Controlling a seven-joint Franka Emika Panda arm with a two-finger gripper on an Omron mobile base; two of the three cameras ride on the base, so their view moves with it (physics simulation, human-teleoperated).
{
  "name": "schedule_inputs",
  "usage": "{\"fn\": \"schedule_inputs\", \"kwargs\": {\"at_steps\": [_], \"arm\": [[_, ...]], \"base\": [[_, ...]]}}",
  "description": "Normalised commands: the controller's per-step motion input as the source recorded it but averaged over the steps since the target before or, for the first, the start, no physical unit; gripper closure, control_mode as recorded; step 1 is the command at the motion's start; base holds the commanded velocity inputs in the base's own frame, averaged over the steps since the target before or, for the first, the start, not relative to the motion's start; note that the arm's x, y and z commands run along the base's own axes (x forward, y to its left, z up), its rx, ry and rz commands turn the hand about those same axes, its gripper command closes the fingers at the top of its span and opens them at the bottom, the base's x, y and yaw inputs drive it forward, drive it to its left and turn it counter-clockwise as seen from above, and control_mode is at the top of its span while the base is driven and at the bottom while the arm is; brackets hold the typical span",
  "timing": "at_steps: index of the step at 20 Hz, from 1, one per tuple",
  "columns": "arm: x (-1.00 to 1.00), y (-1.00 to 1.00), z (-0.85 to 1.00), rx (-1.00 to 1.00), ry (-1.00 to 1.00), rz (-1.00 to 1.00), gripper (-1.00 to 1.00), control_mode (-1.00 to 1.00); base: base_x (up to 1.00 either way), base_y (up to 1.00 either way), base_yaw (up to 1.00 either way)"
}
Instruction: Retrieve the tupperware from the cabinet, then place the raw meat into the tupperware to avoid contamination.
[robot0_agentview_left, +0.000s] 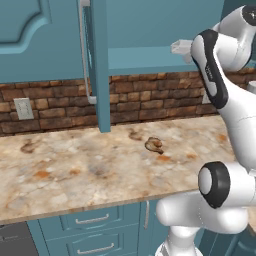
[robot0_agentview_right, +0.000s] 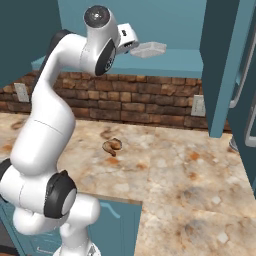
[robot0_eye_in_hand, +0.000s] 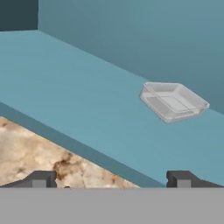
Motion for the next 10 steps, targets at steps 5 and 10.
{"fn": "schedule_inputs", "kwargs": {"at_steps": [5,10], "arm": [[0.33,-0.07,-0.01,0.00,0.00,0.00,-1.00,-1.00],[0.31,-0.07,0.00,0.00,0.00,0.00,-1.00,-1.00]], "base": [[0.00,0.00,0.00],[0.00,0.00,0.00]]}}
